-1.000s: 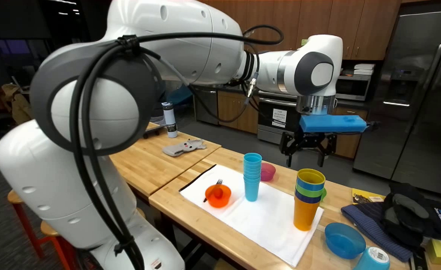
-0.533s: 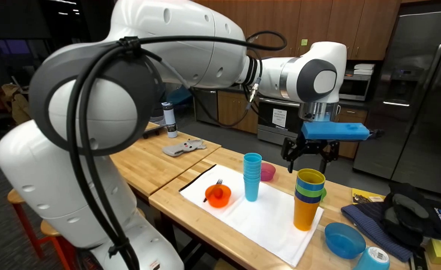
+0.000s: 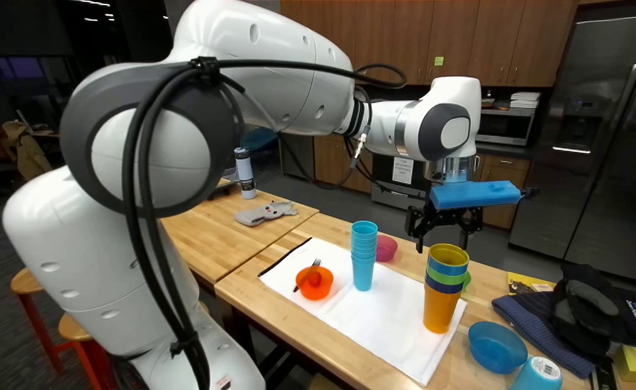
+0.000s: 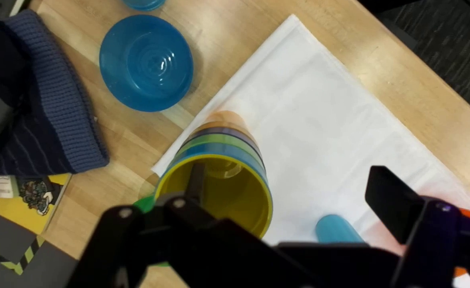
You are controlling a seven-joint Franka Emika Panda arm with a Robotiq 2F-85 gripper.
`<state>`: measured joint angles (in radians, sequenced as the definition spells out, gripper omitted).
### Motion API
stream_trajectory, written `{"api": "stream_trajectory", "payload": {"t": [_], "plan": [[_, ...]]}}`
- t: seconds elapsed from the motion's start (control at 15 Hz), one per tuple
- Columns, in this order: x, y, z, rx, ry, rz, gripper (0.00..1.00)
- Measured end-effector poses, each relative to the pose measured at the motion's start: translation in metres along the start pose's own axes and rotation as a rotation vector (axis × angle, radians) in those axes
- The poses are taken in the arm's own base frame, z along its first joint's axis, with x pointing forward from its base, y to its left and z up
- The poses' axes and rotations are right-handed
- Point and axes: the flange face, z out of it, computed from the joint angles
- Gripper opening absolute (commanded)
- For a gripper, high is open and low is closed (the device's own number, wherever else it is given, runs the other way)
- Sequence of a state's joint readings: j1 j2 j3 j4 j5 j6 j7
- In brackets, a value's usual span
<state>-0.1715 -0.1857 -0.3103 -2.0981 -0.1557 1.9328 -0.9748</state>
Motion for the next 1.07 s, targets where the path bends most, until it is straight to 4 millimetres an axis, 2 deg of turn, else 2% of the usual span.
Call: {"api": "stream_trajectory", "payload": {"t": [0.47,1.07], "plan": [[0.017,-0.002,0.006,-0.051,0.001,-0.021,1.00],[0.030,0.003,0.038,-0.008,-0.025,0.046,1.00]]}}
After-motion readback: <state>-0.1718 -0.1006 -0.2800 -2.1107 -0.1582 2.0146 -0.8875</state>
